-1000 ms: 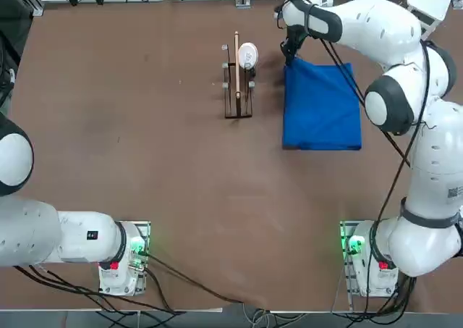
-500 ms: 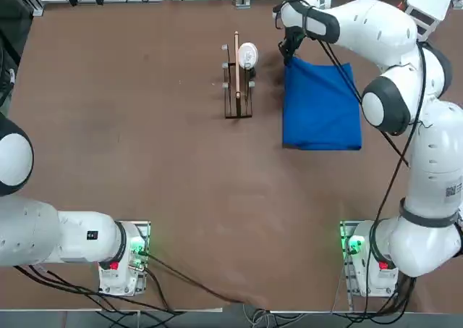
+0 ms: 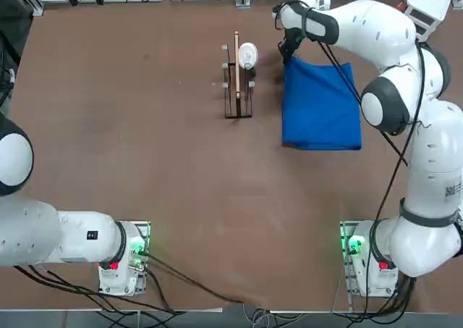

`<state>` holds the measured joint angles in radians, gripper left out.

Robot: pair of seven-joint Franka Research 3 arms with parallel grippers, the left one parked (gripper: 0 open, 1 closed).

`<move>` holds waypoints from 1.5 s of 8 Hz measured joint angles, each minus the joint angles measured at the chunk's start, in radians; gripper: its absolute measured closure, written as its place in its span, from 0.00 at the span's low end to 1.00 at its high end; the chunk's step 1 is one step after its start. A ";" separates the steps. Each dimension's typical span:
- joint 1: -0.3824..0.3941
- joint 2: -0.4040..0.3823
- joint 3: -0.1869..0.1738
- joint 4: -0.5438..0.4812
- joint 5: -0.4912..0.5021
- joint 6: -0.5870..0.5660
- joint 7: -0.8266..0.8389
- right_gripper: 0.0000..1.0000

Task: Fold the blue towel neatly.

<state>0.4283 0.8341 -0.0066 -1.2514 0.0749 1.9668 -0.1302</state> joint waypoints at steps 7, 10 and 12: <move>0.030 0.026 0.000 0.009 0.000 0.072 0.131 0.19; 0.027 0.025 -0.014 0.039 0.000 -0.007 0.132 0.00; 0.012 0.021 -0.026 0.056 0.000 -0.081 0.132 0.00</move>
<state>0.4405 0.8547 -0.0331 -1.1956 0.0749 1.8861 0.0021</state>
